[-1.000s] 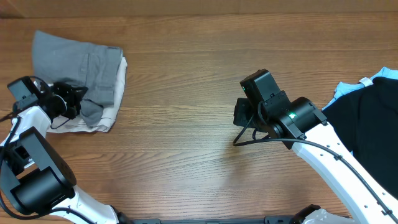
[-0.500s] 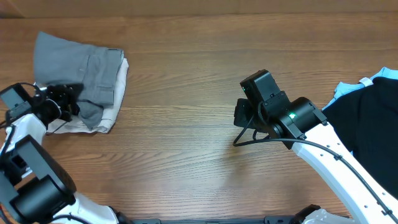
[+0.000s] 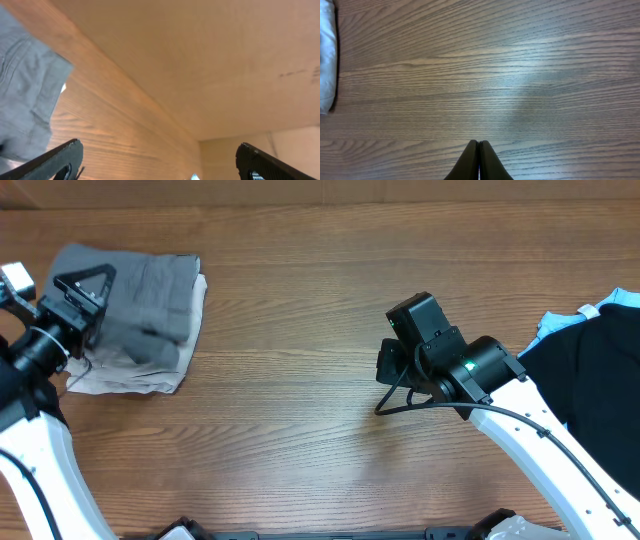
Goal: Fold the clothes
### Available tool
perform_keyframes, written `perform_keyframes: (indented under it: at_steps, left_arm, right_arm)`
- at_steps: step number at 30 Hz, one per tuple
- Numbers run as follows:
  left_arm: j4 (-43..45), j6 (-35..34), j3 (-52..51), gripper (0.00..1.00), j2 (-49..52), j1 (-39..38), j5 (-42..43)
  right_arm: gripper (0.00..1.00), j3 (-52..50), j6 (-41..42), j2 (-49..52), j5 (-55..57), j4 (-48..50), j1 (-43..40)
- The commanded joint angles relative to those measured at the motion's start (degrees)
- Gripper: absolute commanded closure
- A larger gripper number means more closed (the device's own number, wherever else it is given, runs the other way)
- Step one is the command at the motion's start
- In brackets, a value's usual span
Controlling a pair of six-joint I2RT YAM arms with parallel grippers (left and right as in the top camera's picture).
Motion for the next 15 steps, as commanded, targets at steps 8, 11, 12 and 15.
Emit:
perform_keyframes:
  at_steps: [8,11,12,15]
  left_arm:
    - [-11.2,18.4,0.4,0.21,1.6,-0.2,-20.8]
    - [-12.3,20.3,0.4,0.83,6.0,-0.2,-29.5]
    - [-11.8,20.2,0.4,0.96,7.8,-0.4,-31.6]
    - [-7.7,23.7,0.4,0.96,14.3,-1.8,-34.3]
  right_arm:
    - [0.94,0.5,0.3,-0.2,0.4,1.2,-0.1]
    - [0.94,0.5,0.3,-0.2,0.4,1.6,-0.1]
    - [0.94,0.5,0.3,-0.2,0.4,1.7,-0.1]
    - [0.94,0.5,0.3,-0.2,0.4,2.1,-0.1]
